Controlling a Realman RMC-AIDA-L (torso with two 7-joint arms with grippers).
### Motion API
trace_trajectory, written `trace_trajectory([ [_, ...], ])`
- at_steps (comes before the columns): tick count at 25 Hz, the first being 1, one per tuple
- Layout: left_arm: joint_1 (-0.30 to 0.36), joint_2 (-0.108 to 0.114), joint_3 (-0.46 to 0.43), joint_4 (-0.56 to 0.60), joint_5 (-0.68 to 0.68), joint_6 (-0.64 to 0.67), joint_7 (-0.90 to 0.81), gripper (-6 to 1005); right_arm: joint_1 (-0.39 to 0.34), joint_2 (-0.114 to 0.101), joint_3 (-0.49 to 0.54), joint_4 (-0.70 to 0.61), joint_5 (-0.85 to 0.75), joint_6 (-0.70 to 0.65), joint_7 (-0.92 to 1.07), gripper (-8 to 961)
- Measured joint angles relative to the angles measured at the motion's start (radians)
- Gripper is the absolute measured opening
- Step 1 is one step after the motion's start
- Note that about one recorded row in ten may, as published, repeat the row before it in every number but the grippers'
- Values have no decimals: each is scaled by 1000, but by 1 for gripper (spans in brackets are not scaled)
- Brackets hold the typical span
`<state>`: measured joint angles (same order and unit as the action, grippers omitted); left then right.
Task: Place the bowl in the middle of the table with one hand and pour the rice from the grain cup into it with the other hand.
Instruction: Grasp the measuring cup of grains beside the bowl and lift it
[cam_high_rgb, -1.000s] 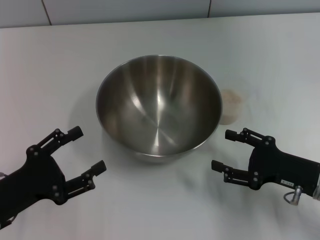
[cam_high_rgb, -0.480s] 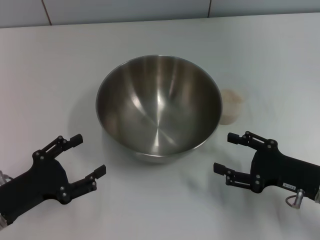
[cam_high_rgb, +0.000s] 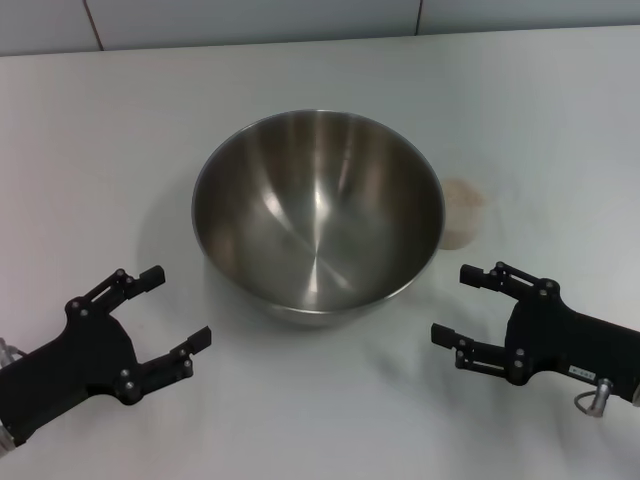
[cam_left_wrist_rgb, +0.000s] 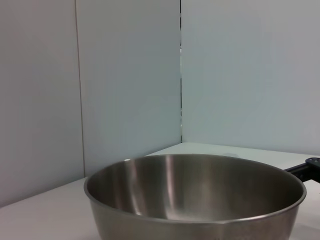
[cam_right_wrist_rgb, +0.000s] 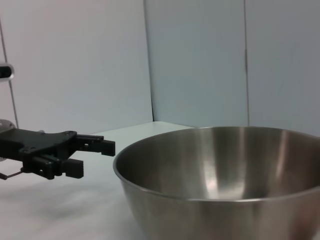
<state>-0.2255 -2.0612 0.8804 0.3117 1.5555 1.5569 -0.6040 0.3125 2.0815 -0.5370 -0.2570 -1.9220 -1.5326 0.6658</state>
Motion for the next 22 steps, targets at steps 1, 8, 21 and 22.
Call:
trace_trajectory([
  [1,0,1,-2,0,0,0,0,875,-3,0,6,2,0,0,-1,769],
  [8,-2,1,-3,0,0,0,-1,875,-56,1,219,141,0,-5,-165,768],
  [21,-12,1,-4,0,0,12,-12,875,-183,10,782,559,0,132,-697,765],
  [22,-12,1,-4,0,0,12,-12,875,-180,10,792,573,0,148,-708,765],
])
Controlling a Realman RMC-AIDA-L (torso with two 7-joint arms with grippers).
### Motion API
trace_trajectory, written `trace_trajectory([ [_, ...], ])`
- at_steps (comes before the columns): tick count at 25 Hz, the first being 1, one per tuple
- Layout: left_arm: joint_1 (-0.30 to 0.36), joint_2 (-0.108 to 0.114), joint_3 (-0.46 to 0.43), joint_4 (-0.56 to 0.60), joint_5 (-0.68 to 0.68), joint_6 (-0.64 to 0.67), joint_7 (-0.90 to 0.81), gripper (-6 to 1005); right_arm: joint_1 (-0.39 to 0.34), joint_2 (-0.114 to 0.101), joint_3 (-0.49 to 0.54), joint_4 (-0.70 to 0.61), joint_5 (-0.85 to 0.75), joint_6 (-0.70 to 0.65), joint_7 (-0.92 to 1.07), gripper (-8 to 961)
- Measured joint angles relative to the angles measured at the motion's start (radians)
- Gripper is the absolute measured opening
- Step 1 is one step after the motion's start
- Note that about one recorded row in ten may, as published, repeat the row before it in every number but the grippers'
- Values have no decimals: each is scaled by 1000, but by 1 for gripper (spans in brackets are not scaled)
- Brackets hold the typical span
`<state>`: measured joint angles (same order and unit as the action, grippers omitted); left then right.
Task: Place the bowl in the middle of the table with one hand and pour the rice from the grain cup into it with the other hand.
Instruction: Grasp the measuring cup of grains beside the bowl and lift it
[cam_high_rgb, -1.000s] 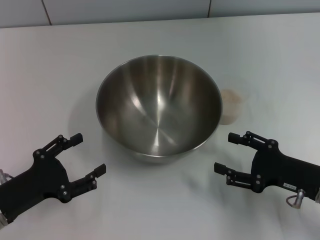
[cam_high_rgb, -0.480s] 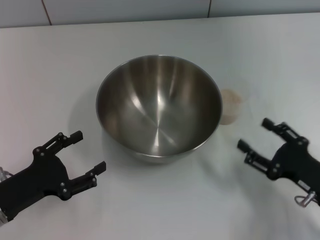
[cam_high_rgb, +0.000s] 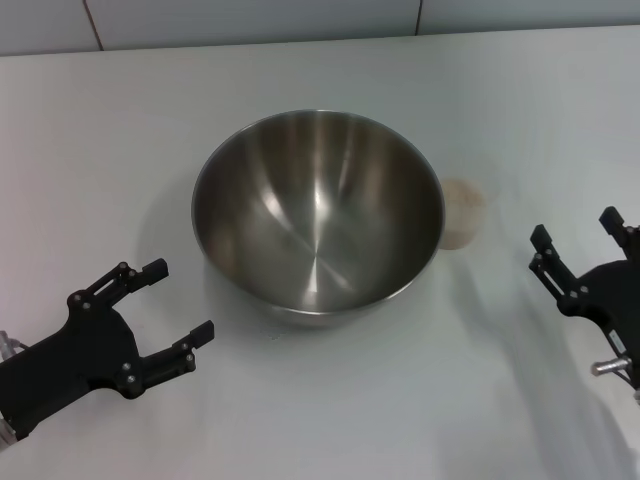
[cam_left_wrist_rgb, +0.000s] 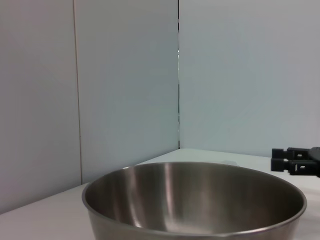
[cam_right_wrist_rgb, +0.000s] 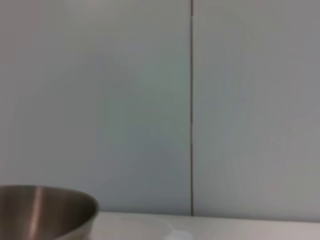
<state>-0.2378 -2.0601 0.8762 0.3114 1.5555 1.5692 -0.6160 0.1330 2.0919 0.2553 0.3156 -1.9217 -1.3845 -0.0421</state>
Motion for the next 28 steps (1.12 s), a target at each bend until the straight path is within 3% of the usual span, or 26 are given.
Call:
trace_trajectory([
  [28,0,-5,-4,0,-10,12,0,875,146,0,81,4,26,220,-16,760],
])
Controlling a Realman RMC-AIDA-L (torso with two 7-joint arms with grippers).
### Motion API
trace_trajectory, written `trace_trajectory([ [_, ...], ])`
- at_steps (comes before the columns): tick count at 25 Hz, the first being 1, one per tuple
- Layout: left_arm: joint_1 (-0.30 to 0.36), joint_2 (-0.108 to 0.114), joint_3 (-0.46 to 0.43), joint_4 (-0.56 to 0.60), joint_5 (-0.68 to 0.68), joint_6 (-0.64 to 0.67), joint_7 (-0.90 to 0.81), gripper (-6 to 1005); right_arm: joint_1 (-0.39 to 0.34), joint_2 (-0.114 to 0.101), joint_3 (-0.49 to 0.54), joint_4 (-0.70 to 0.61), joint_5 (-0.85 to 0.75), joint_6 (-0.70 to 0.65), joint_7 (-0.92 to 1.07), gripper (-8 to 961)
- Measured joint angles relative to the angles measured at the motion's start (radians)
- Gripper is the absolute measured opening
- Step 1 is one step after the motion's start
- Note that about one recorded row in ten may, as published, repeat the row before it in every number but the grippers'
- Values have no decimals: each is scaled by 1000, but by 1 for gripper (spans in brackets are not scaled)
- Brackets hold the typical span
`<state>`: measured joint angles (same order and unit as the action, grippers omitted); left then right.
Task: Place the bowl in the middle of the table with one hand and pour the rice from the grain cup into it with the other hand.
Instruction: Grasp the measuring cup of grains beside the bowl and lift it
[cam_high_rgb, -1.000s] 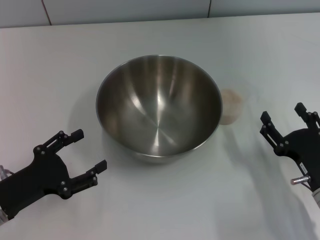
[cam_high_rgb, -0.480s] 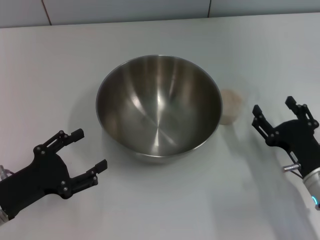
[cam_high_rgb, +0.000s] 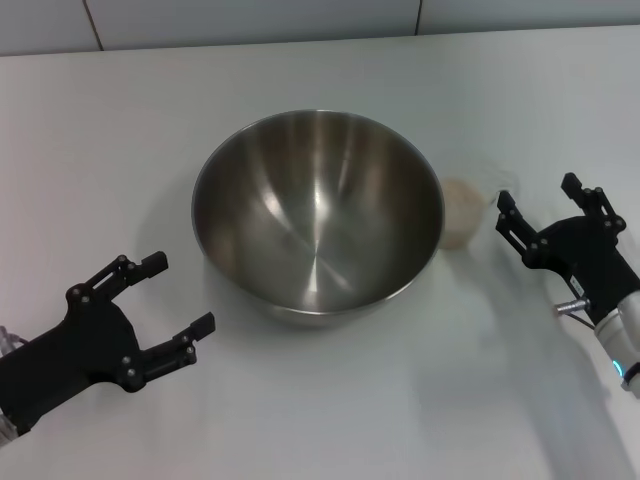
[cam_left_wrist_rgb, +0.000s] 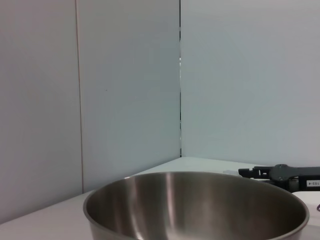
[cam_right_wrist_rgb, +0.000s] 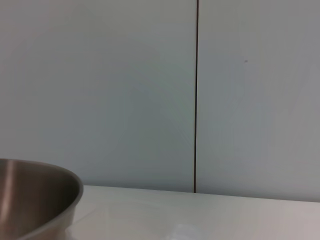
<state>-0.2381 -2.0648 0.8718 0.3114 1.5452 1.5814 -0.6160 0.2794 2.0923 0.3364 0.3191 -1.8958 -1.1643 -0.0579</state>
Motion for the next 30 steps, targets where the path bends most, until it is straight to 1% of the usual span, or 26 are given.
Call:
trace_trajectory([
  [10,-10,0,-12,0,-25,27,-2,874,47,0,21,-18,0,40,0,758],
  [30,-15,-1,-11,0,-27,28,-14,874,64,0,23,-20,0,46,4,754],
])
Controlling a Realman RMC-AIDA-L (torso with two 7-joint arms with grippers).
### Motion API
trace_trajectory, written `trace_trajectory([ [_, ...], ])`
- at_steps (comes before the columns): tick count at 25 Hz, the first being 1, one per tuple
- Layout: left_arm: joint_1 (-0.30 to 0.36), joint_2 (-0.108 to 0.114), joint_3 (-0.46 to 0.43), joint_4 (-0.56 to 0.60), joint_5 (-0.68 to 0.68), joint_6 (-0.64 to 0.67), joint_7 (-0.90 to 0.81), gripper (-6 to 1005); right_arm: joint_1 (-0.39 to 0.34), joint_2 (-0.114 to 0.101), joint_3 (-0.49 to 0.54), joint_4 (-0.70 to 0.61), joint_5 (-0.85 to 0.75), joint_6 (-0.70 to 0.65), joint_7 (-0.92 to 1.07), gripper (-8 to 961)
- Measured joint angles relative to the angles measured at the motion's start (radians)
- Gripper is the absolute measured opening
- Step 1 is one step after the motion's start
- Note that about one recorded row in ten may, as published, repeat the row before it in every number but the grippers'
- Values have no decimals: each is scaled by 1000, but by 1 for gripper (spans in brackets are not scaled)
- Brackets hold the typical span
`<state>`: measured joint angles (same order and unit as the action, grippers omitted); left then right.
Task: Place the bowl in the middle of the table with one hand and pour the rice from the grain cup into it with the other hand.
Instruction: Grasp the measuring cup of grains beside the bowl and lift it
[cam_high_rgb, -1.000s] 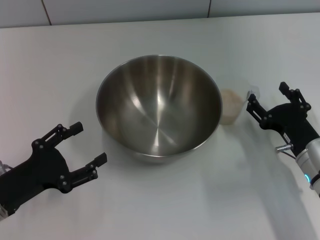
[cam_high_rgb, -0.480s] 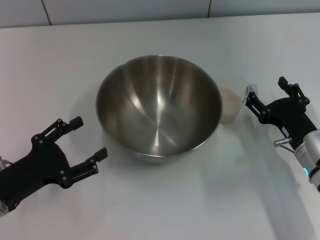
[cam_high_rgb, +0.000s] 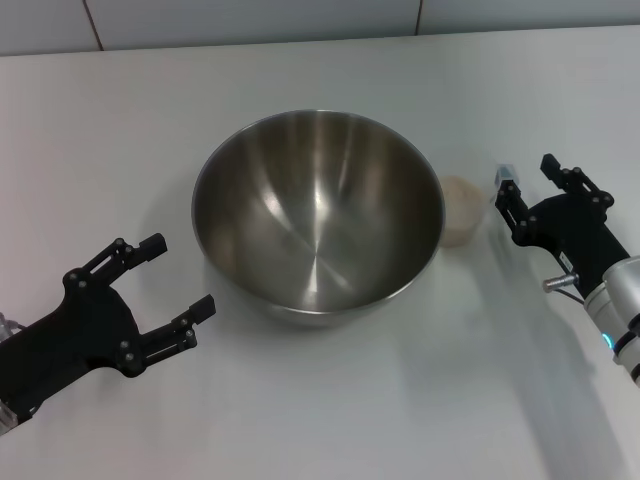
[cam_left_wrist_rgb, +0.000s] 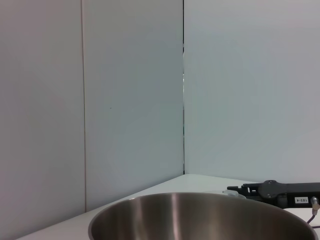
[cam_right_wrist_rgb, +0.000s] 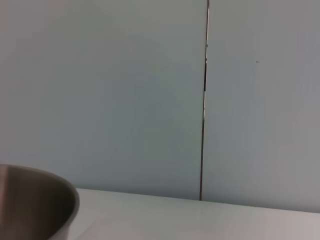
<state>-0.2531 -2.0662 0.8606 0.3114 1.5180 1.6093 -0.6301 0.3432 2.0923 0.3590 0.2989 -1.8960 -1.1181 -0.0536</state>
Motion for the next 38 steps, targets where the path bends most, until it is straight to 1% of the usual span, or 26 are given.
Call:
trace_trajectory([
  [5,0,1,0,0,1,4,-1,874,3,0,0,2,-2,-3,-1,526],
  [11,1,3,0,0,1,7,-1,874,11,0,1,1,-2,0,4,290],
  [19,1,3,0,0,1,8,0,874,13,0,10,6,-1,-2,8,86],
  [25,4,4,0,0,1,9,0,874,13,0,9,11,0,-6,8,57],
  [33,8,5,0,0,3,9,0,874,12,0,9,16,0,-10,10,55],
  [38,12,5,1,0,6,9,0,874,4,0,9,24,0,-52,11,55],
])
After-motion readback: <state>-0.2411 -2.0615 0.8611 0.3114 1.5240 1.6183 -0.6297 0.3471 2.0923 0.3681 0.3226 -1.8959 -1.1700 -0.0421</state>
